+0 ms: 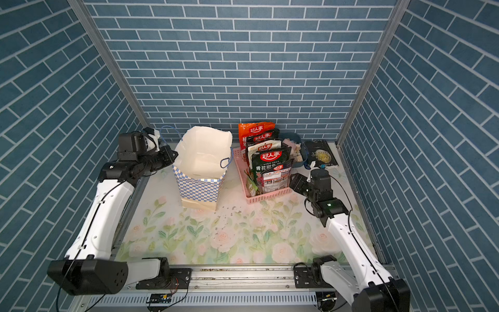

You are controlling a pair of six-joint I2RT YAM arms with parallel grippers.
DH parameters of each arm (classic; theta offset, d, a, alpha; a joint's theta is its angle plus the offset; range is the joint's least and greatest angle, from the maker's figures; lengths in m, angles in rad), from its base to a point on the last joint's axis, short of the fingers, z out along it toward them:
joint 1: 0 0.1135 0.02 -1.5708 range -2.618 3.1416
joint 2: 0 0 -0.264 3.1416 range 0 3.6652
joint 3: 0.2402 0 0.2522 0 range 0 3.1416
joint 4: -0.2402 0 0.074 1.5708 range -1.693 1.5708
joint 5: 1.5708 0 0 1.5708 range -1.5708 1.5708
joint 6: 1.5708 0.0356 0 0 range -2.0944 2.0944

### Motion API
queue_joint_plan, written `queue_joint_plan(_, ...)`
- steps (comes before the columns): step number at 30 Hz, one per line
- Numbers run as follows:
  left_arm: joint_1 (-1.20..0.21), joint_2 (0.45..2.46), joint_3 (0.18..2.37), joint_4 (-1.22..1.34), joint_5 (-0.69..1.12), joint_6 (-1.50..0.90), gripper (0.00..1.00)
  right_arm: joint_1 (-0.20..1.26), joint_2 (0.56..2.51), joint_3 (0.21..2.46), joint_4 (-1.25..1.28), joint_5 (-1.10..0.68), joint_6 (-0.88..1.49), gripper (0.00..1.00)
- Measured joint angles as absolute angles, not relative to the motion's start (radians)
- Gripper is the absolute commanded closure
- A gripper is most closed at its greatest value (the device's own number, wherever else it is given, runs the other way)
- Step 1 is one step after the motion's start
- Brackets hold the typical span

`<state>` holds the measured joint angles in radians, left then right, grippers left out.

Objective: Place the condiment packets inside the bag
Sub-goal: Move the paper bag to the center of the board, then pick up the paper bag from the center of the board.

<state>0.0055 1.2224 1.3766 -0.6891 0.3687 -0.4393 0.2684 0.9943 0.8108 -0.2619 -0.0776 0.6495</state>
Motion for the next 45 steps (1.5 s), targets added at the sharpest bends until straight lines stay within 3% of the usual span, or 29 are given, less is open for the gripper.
queue_joint_plan(7, -0.014, 0.92, 1.092, -0.701, 0.419, -0.605, 1.0, 0.268, 1.03, 0.952, -0.366, -0.093, 0.572, 0.27)
queue_joint_plan(13, -0.014, 0.78, 0.97, -0.705, 0.419, -0.728, 1.0, 0.276, 1.068, 1.036, -0.455, -0.163, 0.537, 0.25)
queue_joint_plan(14, -0.015, 0.768, 0.961, -0.706, 0.419, -0.735, 0.95, 0.282, 1.07, 1.043, -0.47, -0.172, 0.533, 0.24)
queue_joint_plan(16, -0.015, 0.759, 0.95, -0.707, 0.423, -0.738, 0.64, 0.3, 1.075, 1.061, -0.508, -0.187, 0.527, 0.22)
queue_joint_plan(19, -0.015, 0.784, 0.968, -0.73, 0.424, -0.712, 0.29, 0.335, 1.091, 1.11, -0.564, -0.208, 0.524, 0.21)
queue_joint_plan(21, -0.02, 0.82, 1.013, -0.767, 0.403, -0.678, 0.14, 0.364, 1.106, 1.153, -0.59, -0.215, 0.523, 0.2)
queue_joint_plan(23, -0.026, 0.861, 1.076, -0.791, 0.368, -0.64, 0.05, 0.395, 1.122, 1.198, -0.61, -0.219, 0.523, 0.2)
queue_joint_plan(29, -0.033, 0.914, 1.235, -0.811, 0.296, -0.544, 0.07, 0.5, 1.195, 1.308, -0.628, -0.222, 0.524, 0.2)
queue_joint_plan(37, -0.061, 1.04, 1.245, -0.802, 0.351, -0.479, 0.1, 0.703, 1.374, 1.489, -0.64, -0.21, 0.524, 0.19)
queue_joint_plan(45, -0.094, 1.032, 1.245, -0.803, 0.371, -0.402, 0.04, 0.824, 1.514, 1.582, -0.638, -0.215, 0.523, 0.19)
